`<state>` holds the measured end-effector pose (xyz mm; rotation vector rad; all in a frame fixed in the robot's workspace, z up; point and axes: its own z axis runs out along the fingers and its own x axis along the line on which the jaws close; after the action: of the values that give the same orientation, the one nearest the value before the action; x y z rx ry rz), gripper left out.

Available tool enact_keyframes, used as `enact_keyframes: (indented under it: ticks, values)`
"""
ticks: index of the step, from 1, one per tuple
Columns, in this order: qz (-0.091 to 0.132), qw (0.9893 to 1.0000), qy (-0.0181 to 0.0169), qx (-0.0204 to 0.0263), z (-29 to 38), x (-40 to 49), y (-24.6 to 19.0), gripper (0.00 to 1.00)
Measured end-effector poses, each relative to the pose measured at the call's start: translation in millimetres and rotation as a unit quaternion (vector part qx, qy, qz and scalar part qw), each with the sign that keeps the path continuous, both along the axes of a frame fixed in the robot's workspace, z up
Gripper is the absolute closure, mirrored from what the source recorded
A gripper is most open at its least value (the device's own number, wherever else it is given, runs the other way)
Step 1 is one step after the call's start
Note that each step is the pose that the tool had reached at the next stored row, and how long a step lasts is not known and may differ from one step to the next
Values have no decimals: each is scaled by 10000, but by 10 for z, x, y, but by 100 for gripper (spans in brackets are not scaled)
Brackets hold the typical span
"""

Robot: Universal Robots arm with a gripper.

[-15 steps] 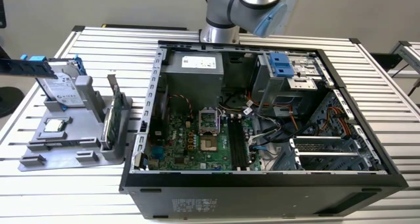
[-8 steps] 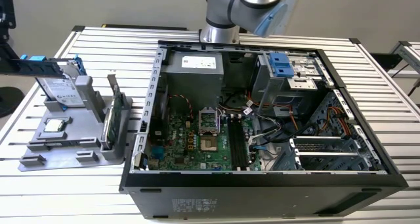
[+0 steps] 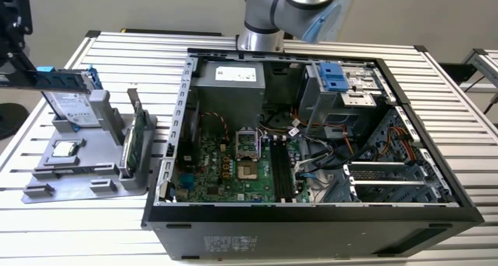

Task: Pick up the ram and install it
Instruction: 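Pick up the ram and move it above insertion slot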

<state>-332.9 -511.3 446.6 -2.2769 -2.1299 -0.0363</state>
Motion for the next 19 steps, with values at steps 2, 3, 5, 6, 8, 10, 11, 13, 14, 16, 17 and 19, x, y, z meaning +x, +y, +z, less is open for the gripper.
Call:
enact_keyframes:
  ticks: [2, 3, 5, 6, 8, 10, 11, 13, 14, 16, 17, 19]
  values:
    - [0, 10000, 0, 0, 0, 31, 0, 100]
    - [0, 10000, 0, 0, 0, 46, 0, 100]
    - [0, 10000, 0, 0, 0, 75, 0, 100]
    - [0, 10000, 0, 0, 0, 88, 0, 100]
    - [0, 10000, 0, 0, 0, 118, 0, 100]
    - [0, 10000, -1, 1, -1, 145, 0, 100]
    - [0, 10000, 0, 0, 0, 158, 0, 100]
    - [0, 10000, 0, 0, 0, 186, 0, 100]
    - [0, 10000, 0, 0, 0, 199, 0, 100]
    - [0, 10000, 0, 0, 0, 225, 0, 100]
    - [0, 10000, 0, 0, 0, 239, 0, 100]
    - [0, 10000, 0, 0, -1, 267, 0, 100]
